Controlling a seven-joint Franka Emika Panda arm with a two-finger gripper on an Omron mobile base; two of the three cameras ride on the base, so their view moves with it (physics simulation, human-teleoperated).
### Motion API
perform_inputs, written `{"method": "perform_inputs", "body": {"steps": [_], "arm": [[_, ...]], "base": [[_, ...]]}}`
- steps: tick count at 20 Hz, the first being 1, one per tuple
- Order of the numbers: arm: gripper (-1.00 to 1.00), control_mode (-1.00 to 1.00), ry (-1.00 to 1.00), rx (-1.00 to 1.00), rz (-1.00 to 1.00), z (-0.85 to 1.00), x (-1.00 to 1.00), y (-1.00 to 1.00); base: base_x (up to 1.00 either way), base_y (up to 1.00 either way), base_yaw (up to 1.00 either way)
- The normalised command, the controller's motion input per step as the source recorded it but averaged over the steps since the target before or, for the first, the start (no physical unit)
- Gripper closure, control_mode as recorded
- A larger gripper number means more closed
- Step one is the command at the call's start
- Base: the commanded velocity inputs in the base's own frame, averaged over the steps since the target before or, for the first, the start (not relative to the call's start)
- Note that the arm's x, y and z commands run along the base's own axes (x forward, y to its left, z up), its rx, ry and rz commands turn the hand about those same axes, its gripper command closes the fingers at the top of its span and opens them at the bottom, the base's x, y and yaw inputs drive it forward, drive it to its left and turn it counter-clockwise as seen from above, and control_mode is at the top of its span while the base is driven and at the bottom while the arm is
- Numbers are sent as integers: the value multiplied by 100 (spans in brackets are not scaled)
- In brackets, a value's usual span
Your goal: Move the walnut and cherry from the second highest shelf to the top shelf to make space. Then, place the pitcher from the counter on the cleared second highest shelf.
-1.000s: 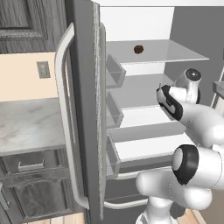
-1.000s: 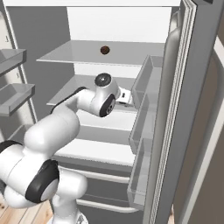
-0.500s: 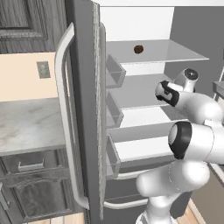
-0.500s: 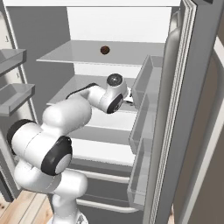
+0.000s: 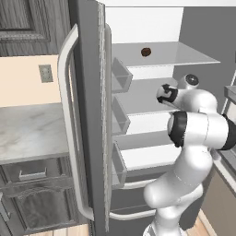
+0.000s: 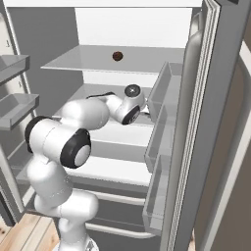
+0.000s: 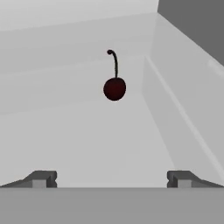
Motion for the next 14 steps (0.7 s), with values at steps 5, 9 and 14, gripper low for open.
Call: {"method": "perform_inputs", "body": {"steps": [5,9,14], "arm": [[-100,-100,0,1,0,-18,53,-10],[-100,-100,1,1,0,-11,48,-16],[-100,-100,1,0,0,-9,44,-12]], "base": [[0,0,0],[0,0,0],[0,0,0]]}}
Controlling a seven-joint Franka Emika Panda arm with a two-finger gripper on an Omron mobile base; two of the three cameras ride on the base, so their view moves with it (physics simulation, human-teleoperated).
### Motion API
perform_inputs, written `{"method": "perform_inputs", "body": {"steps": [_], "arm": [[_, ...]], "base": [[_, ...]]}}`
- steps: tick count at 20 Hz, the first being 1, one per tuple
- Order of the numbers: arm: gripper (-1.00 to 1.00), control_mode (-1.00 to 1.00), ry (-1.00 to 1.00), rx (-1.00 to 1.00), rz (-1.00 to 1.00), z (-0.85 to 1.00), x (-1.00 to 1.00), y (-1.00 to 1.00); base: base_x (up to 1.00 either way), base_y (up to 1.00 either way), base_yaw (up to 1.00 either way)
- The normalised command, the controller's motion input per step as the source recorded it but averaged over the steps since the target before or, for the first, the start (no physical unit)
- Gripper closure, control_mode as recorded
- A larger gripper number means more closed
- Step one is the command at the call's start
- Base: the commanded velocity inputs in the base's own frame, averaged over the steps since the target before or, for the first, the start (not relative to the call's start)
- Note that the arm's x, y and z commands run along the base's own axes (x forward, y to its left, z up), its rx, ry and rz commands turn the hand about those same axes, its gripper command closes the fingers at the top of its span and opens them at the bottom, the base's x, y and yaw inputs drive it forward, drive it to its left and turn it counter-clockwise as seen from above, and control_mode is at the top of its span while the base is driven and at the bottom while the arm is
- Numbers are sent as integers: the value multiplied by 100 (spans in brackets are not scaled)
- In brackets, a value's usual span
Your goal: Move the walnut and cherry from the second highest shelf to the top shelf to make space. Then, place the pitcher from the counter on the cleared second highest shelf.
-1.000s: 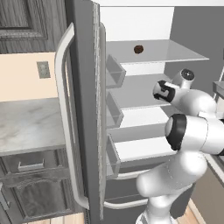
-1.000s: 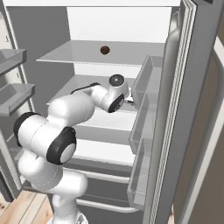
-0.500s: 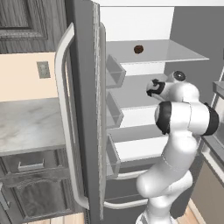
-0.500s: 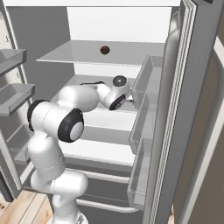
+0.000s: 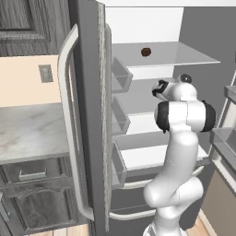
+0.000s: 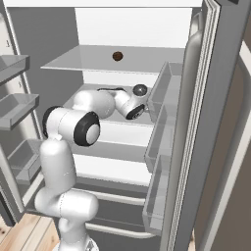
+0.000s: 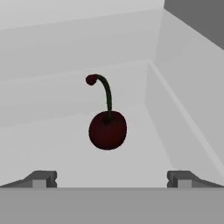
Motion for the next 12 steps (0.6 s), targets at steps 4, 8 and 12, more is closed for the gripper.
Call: {"method": "perform_inputs", "body": {"steps": [4,8,12], "arm": [[-100,-100,1,0,0,-8,43,-11],[-100,-100,2,0,0,-6,41,-9],[-100,-100,5,0,0,-18,18,-3]], "base": [[0,0,0],[0,0,0],[0,0,0]]}}
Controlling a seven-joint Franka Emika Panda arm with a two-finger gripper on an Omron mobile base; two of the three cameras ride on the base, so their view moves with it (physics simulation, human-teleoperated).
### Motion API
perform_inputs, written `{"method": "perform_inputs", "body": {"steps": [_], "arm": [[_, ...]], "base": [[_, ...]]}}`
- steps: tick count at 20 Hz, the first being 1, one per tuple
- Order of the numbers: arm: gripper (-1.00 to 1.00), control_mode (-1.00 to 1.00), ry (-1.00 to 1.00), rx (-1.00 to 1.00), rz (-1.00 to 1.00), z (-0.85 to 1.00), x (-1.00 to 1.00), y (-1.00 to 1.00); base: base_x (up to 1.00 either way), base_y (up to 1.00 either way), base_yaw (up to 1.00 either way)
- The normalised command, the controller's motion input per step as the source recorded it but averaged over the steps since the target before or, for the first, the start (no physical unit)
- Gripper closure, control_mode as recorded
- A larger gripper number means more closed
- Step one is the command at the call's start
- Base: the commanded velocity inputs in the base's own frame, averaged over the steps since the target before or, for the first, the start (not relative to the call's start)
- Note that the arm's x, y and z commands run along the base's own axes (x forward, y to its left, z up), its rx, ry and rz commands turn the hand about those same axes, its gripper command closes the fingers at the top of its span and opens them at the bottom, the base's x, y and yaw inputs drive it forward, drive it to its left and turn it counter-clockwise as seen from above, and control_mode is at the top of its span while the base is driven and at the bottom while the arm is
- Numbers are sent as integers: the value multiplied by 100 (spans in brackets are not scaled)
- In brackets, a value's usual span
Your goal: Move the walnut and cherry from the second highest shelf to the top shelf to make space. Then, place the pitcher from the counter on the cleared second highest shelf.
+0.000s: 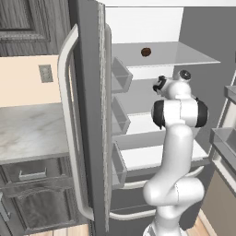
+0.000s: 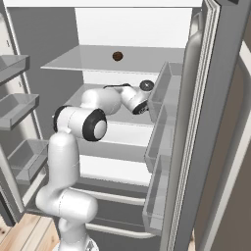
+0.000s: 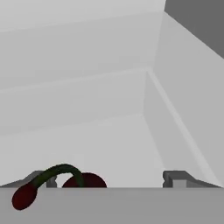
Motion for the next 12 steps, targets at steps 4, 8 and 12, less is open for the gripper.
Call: {"method": "perform_inputs", "body": {"steps": [4,8,12], "arm": [[-100,-100,11,0,0,-28,0,0],[-100,-100,9,0,0,-28,0,1],[100,-100,7,0,0,-33,0,4]], "base": [[0,0,0],[0,0,0],[0,0,0]]}}
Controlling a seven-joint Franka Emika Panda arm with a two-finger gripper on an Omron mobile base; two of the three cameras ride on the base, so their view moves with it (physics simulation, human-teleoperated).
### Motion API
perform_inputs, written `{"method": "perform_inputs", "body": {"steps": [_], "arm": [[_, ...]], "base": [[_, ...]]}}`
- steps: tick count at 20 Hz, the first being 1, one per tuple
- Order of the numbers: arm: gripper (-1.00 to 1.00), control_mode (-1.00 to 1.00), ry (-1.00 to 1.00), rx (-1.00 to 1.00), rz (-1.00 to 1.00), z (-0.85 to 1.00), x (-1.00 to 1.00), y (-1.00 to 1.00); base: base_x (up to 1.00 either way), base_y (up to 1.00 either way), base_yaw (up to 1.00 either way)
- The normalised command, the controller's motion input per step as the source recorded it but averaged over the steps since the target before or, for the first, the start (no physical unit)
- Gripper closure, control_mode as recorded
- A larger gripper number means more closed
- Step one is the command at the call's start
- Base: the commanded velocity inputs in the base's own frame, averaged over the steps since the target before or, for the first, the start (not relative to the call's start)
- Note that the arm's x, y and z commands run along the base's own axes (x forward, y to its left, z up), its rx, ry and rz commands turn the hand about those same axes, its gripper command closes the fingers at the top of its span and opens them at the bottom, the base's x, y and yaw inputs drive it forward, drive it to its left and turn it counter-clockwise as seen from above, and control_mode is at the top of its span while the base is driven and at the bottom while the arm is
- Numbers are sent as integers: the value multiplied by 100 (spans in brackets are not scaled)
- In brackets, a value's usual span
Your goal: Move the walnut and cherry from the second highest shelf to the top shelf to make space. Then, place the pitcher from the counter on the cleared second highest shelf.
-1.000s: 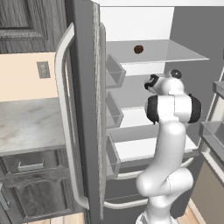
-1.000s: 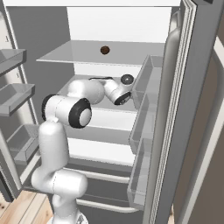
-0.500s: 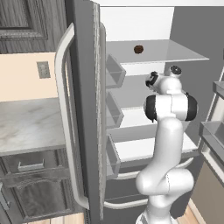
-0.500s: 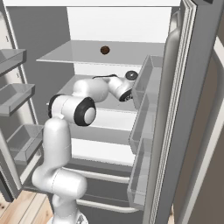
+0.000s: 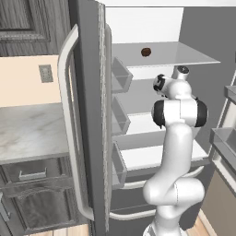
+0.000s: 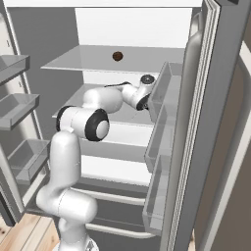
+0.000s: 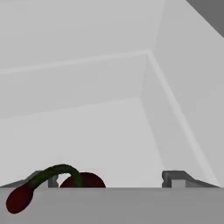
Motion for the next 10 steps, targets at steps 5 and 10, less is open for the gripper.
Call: {"method": "perform_inputs", "body": {"steps": [5,10], "arm": [[100,-100,7,0,0,-37,0,1],[100,-100,5,0,0,-41,-1,0]], "base": [[0,0,0],[0,0,0]]}}
